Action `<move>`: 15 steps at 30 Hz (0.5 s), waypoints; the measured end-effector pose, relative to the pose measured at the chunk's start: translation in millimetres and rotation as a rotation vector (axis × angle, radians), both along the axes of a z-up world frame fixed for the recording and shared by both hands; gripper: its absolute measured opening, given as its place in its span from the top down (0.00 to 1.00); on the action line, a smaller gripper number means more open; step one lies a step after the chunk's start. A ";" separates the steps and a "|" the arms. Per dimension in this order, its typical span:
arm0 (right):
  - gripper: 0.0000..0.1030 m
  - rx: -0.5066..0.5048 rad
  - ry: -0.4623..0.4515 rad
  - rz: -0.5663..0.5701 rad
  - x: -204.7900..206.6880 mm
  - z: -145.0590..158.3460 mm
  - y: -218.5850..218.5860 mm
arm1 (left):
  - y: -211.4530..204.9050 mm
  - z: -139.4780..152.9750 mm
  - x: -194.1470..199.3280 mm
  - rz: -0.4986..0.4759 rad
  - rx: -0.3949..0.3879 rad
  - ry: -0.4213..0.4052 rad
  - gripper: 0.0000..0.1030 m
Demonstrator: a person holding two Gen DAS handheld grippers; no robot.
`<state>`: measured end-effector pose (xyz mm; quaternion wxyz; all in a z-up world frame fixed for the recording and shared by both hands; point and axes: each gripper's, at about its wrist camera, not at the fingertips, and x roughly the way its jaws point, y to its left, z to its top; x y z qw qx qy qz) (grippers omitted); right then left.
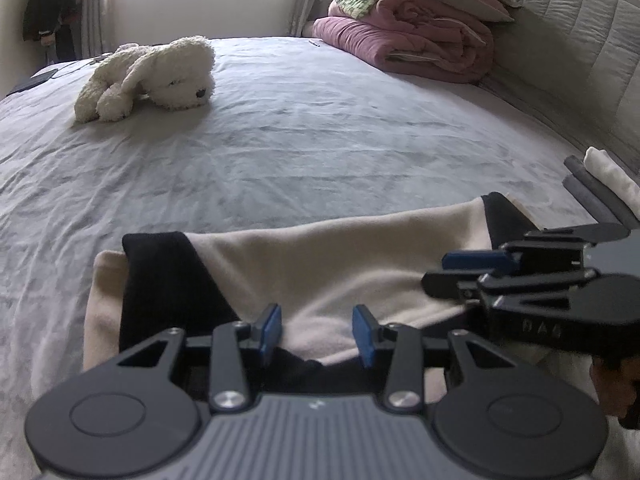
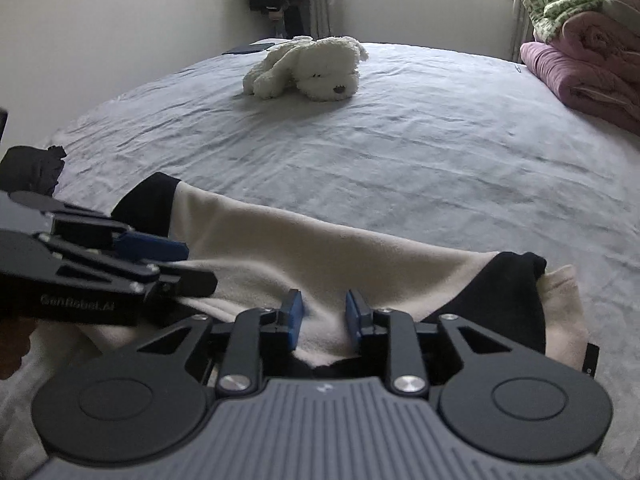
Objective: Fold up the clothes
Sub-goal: 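Move both open grippers toward each other over the folded shirt edge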
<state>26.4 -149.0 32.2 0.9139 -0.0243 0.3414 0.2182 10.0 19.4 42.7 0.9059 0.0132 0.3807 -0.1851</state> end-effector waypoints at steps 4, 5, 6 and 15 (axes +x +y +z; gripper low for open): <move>0.70 0.005 -0.026 0.021 -10.2 4.7 0.3 | 3.4 3.4 -4.1 0.005 -0.011 0.003 0.62; 0.69 -0.006 -0.034 0.043 -13.5 4.6 3.3 | 3.7 4.2 -5.6 0.005 -0.010 0.001 0.62; 0.66 -0.028 -0.040 0.059 -16.1 3.1 6.9 | 3.8 4.4 -7.0 0.004 -0.010 0.000 0.62; 0.67 -0.062 -0.018 0.074 -13.5 -3.4 6.8 | 4.7 0.9 -9.0 -0.007 -0.002 -0.004 0.61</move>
